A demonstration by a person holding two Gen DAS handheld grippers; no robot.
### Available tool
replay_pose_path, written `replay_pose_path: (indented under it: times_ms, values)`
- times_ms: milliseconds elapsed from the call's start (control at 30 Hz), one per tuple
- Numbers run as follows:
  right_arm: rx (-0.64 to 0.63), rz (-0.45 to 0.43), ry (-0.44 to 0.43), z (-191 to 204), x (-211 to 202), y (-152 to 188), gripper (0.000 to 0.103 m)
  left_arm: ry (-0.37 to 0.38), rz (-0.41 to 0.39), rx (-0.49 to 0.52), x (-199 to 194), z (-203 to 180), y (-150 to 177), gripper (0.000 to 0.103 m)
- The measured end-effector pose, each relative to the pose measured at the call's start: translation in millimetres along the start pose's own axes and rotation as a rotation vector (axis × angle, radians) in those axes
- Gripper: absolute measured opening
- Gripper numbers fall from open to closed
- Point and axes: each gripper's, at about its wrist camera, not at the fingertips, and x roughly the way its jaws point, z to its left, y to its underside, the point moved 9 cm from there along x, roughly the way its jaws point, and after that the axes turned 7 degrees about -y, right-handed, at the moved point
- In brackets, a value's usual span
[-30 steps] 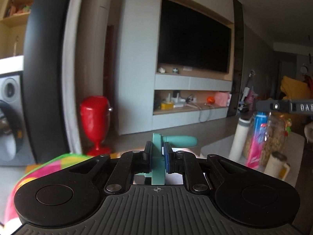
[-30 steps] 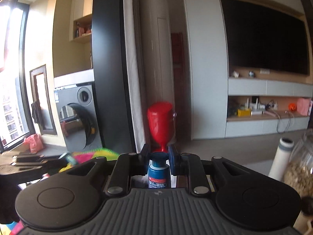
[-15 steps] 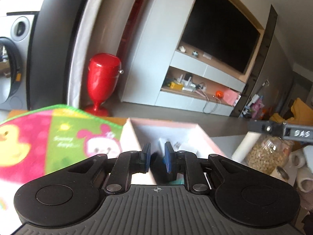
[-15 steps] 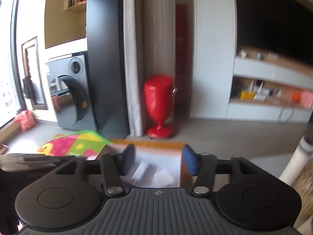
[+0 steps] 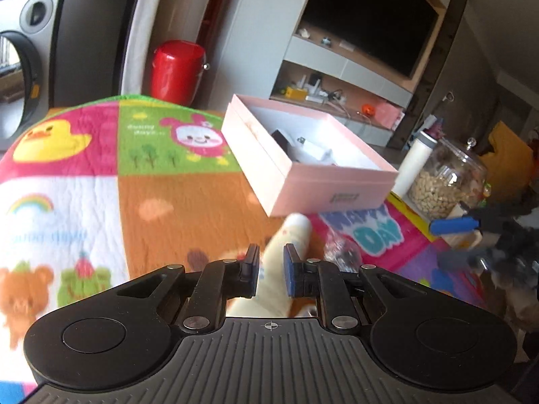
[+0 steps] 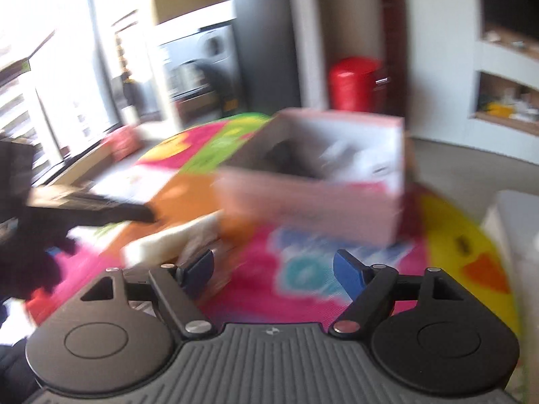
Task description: Organize rigid objects
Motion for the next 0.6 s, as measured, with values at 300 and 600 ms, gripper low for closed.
replay_pose_path:
  times_ms: [300,600]
  values:
    - [-0.216,0.24,-0.18,82,32,42,0.087,-0.011,-0.006,0.039,-13,-27,-3,0.017]
    - [-0.209,0.229,0.23,15,35,40,0.087,-0.011,-0.024,0.083,-27,-38,1,0.017]
